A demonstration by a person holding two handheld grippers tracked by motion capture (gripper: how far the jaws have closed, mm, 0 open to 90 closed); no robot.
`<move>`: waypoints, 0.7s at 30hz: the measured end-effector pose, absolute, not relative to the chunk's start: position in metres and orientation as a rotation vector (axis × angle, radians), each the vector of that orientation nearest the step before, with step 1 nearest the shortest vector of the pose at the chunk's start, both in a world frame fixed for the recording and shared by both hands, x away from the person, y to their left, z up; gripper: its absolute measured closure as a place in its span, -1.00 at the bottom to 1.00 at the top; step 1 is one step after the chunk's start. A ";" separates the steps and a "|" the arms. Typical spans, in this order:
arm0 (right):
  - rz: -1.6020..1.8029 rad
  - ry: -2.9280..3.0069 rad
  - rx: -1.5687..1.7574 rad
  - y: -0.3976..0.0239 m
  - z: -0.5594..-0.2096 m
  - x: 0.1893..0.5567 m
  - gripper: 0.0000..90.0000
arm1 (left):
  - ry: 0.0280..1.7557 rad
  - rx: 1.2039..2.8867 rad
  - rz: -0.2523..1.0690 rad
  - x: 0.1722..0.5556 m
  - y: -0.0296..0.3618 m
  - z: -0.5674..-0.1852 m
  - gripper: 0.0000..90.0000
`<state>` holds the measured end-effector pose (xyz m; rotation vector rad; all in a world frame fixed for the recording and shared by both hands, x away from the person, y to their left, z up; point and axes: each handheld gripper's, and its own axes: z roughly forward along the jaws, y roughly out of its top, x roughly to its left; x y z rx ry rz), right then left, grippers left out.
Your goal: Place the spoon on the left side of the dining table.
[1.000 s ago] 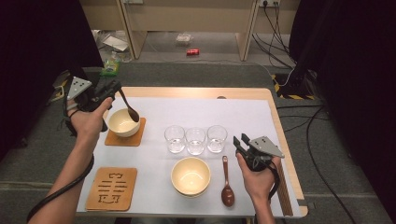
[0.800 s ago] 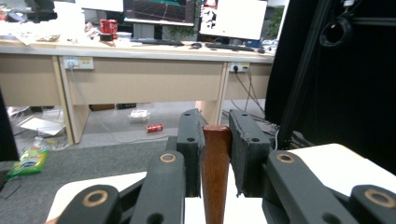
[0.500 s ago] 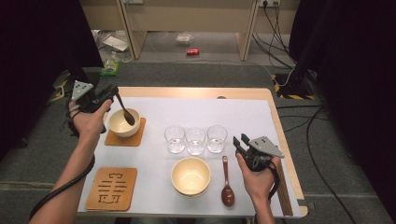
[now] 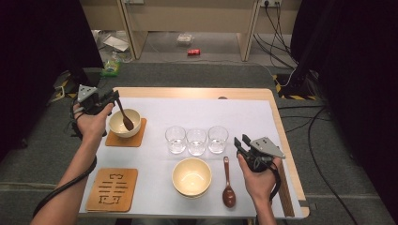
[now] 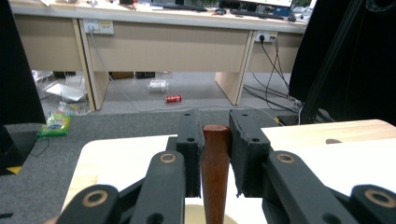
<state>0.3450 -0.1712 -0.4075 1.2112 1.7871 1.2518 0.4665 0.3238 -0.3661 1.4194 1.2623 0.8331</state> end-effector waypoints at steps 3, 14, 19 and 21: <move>1.254 1.785 1.209 -0.171 -0.408 0.345 0.44 | 1.277 1.426 0.829 0.470 0.324 -0.370 0.66; 1.255 1.781 1.207 -0.173 -0.408 0.346 0.43 | 1.309 1.450 0.812 0.489 0.322 -0.375 0.66; 1.256 1.781 1.213 -0.174 -0.409 0.347 0.43 | 1.348 1.453 0.794 0.503 0.325 -0.380 0.65; 1.254 1.783 1.217 -0.174 -0.410 0.347 0.43 | 1.366 1.445 0.787 0.508 0.326 -0.381 0.65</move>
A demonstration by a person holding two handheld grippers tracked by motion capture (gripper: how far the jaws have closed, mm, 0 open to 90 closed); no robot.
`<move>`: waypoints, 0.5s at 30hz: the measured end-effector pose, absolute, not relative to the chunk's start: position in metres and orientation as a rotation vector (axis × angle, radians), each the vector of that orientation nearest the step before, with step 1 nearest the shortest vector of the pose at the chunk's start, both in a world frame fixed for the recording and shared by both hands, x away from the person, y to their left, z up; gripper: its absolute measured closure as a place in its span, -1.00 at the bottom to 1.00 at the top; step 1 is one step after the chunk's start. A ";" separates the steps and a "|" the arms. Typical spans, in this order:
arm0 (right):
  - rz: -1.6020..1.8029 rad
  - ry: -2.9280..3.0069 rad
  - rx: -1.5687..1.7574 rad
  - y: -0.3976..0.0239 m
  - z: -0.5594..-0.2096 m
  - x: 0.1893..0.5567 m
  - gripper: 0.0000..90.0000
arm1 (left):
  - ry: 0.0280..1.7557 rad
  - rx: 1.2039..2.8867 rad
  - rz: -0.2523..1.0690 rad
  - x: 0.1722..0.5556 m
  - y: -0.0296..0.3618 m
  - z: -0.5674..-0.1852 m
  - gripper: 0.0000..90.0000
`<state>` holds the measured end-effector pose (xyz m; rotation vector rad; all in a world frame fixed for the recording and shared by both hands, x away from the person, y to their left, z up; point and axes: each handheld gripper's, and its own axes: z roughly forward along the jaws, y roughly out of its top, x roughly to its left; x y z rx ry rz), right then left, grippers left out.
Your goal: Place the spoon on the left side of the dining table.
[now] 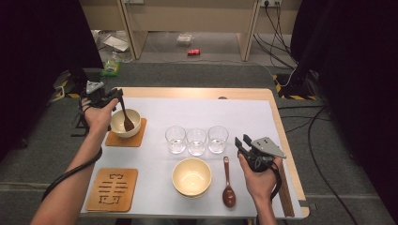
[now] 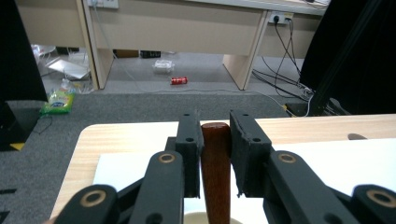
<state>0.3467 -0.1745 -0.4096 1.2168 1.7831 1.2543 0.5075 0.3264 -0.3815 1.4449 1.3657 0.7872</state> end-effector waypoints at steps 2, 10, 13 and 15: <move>1.255 1.780 1.220 -0.175 -0.410 0.347 0.43 | 1.383 1.443 0.784 0.512 0.328 -0.383 0.64; 1.258 1.781 1.223 -0.176 -0.411 0.349 0.42 | 1.452 1.438 0.776 0.524 0.337 -0.390 0.62; 1.258 1.780 1.224 -0.177 -0.412 0.349 0.42 | 1.478 1.434 0.775 0.528 0.342 -0.393 0.62; 1.258 1.779 1.225 -0.177 -0.412 0.348 0.42 | 1.491 1.432 0.778 0.530 0.345 -0.394 0.61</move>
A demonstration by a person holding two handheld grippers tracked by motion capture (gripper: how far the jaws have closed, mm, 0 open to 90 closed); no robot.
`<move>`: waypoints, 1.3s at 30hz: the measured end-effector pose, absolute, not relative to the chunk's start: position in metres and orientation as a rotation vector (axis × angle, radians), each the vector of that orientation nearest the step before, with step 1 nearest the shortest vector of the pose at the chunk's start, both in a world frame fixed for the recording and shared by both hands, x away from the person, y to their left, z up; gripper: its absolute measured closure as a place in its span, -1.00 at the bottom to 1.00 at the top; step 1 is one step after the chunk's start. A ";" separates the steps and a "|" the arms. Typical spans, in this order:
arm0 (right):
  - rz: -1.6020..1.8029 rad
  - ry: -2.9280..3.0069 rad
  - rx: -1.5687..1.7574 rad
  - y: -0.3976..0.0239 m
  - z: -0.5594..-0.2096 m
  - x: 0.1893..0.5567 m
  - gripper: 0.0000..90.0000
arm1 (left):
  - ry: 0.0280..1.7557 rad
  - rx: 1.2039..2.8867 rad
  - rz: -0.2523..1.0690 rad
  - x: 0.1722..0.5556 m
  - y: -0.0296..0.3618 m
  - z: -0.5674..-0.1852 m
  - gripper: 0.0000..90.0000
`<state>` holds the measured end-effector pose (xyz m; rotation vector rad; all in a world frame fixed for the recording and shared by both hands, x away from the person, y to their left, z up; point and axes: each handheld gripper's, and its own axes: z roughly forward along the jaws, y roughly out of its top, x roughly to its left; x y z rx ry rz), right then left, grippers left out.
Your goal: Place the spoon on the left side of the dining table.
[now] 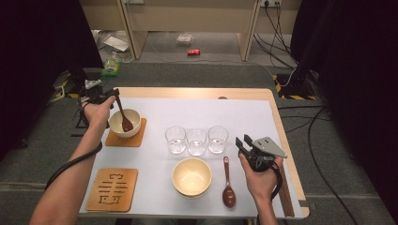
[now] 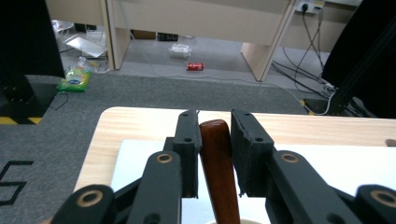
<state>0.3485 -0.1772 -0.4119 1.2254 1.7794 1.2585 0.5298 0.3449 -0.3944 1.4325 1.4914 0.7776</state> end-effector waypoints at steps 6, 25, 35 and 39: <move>1.261 1.780 1.227 -0.177 -0.412 0.349 0.42 | 1.531 1.441 0.787 0.534 0.353 -0.400 0.58; 1.259 1.791 1.230 -0.176 -0.414 0.349 0.42 | 1.541 1.451 0.758 0.534 0.363 -0.415 0.45; 1.248 1.796 1.246 -0.178 -0.415 0.350 0.42 | 1.510 1.452 0.772 0.523 0.361 -0.410 0.35; 1.238 1.801 1.259 -0.179 -0.416 0.351 0.42 | 1.471 1.442 0.762 0.512 0.359 -0.405 0.28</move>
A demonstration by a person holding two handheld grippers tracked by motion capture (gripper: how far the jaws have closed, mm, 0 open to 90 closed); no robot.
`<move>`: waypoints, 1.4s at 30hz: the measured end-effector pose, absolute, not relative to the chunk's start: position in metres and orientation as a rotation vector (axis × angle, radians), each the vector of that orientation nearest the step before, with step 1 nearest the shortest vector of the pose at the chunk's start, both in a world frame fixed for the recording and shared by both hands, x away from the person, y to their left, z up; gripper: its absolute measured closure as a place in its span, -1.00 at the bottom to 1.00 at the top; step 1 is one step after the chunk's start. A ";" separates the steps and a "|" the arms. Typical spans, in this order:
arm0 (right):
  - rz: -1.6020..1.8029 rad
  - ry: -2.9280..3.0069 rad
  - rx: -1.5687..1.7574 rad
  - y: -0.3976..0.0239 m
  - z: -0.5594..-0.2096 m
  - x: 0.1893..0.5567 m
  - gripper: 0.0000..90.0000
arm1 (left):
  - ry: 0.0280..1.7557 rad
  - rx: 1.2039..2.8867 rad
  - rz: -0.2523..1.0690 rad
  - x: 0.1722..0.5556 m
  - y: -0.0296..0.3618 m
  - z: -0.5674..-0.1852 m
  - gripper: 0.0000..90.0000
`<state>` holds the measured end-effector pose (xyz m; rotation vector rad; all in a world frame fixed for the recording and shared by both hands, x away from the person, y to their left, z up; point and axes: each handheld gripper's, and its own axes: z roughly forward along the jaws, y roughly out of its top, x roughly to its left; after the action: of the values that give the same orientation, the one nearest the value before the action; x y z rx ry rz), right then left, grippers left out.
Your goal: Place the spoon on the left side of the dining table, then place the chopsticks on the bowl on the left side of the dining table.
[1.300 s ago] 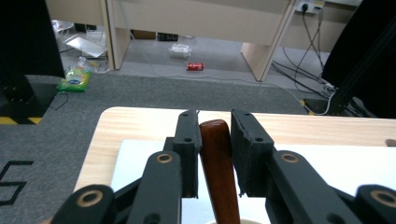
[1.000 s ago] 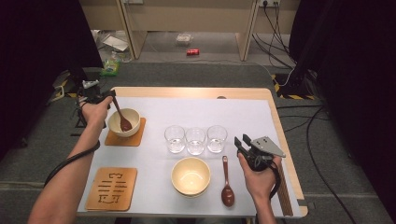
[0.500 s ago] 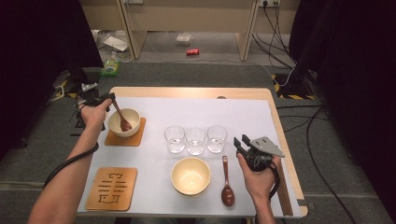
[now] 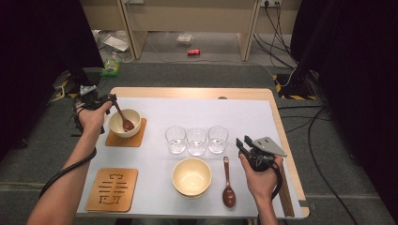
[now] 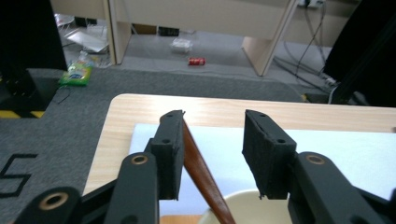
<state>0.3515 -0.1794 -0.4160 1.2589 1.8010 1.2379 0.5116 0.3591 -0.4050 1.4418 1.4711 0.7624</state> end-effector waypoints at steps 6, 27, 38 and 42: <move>1.229 1.808 1.295 -0.182 -0.415 0.353 0.39 | 1.367 1.475 0.722 0.484 0.349 -0.398 0.13; 1.117 1.861 1.423 -0.202 -0.409 0.363 0.32 | 1.250 1.508 0.760 0.404 0.331 -0.411 -0.10; 1.040 1.910 1.525 -0.214 -0.407 0.369 0.37 | 1.224 1.536 0.770 0.399 0.325 -0.409 -0.10; 0.982 1.937 1.585 -0.223 -0.407 0.373 0.40 | 1.229 1.534 0.772 0.398 0.327 -0.409 -0.09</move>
<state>0.3734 -0.2225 -0.4065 1.5848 1.9373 0.9816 0.3977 0.3267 -0.4093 1.5341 1.2287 0.7722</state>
